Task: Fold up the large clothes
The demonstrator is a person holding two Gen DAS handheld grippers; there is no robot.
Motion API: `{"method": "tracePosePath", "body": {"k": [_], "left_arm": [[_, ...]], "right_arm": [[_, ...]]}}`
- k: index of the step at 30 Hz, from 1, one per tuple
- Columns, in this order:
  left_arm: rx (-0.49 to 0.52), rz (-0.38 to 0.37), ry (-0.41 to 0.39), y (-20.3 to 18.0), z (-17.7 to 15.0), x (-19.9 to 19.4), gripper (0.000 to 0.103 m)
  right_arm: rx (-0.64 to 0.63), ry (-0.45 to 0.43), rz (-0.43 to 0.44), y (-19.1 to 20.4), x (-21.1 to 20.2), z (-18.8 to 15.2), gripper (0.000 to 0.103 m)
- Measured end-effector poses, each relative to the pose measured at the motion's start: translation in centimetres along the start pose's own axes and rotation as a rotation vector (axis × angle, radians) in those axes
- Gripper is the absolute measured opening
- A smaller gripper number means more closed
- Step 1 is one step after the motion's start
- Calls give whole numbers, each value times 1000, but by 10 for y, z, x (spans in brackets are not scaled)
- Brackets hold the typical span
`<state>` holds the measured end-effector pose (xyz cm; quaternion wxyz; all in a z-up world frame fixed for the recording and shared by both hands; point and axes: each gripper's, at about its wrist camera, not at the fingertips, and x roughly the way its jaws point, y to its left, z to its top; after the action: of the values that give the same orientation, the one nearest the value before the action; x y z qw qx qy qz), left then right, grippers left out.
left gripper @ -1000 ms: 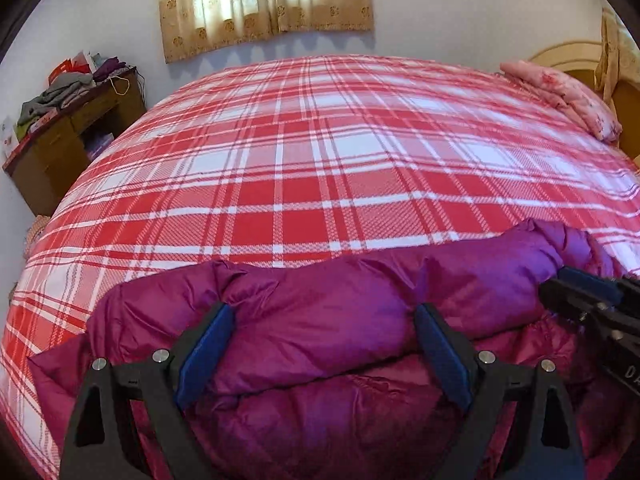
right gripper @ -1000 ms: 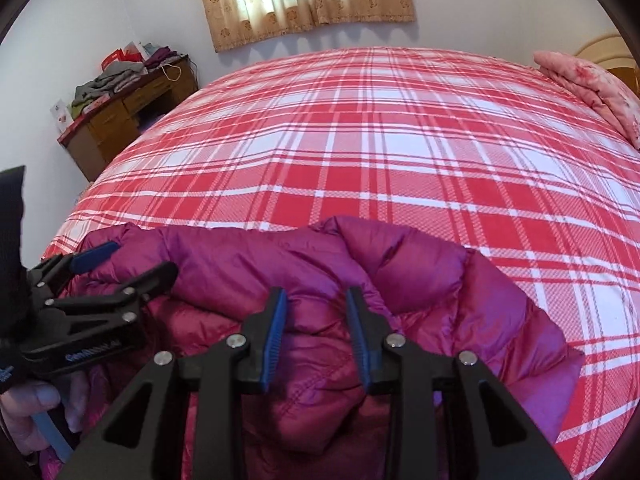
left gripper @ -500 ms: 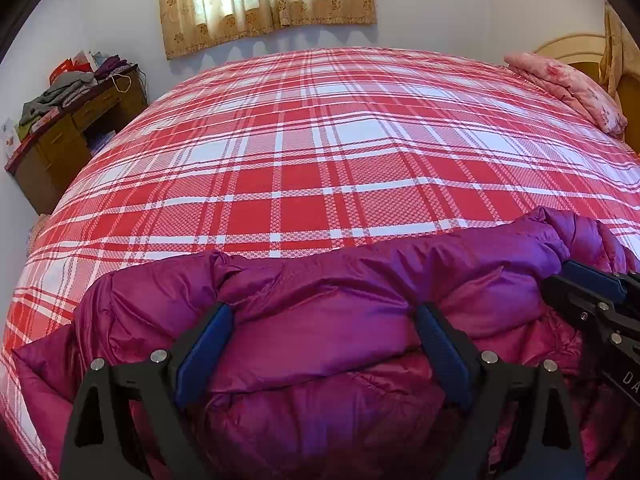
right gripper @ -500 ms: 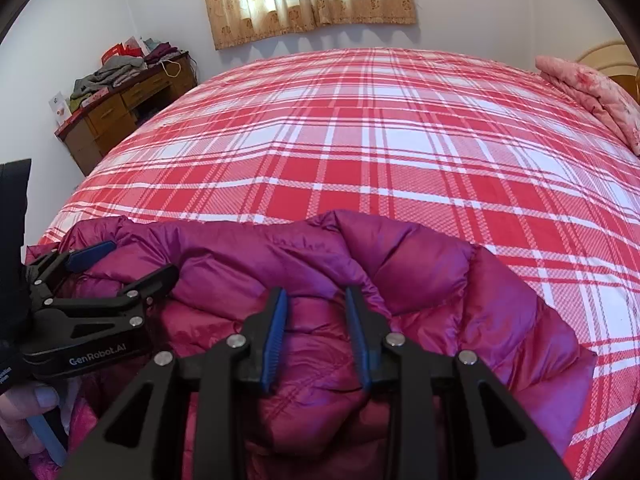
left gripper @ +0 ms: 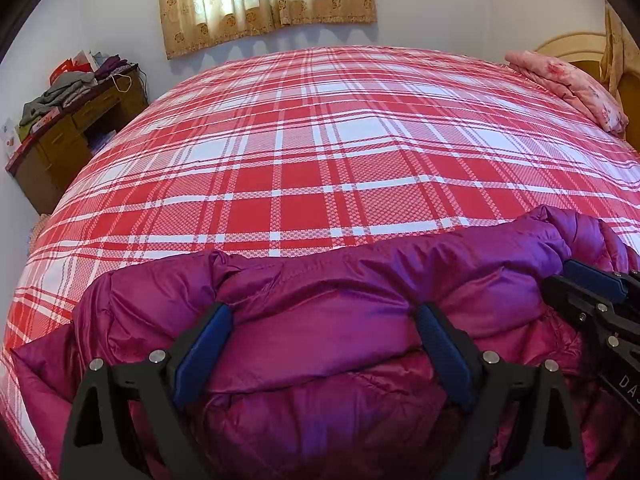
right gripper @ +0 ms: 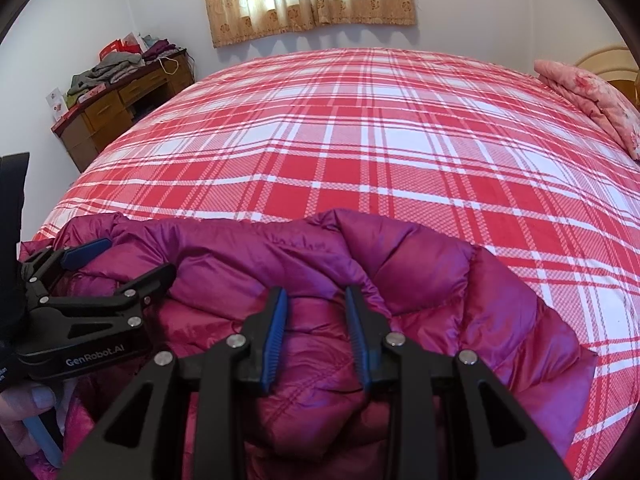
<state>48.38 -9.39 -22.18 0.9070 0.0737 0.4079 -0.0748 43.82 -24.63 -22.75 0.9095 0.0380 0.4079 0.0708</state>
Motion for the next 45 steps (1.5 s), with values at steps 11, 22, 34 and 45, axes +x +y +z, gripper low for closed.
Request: {"method": "tracePosePath", "body": {"k": [11,22,34,45], "left_arm": [[2,4,1,0,0,0,95],[4,6,6,-2,0,3,95],[13,16,15,-4,2,4,98],[8,-9,-116,40,-17,-143,98]], "right_arm": [[-12,5,-20,3,2,1,33],[-20,10,-35,4,3,2,33],[-23,17,-44,7,5,3,33],[20,-20,-37,-23,-115,-27,76]]}}
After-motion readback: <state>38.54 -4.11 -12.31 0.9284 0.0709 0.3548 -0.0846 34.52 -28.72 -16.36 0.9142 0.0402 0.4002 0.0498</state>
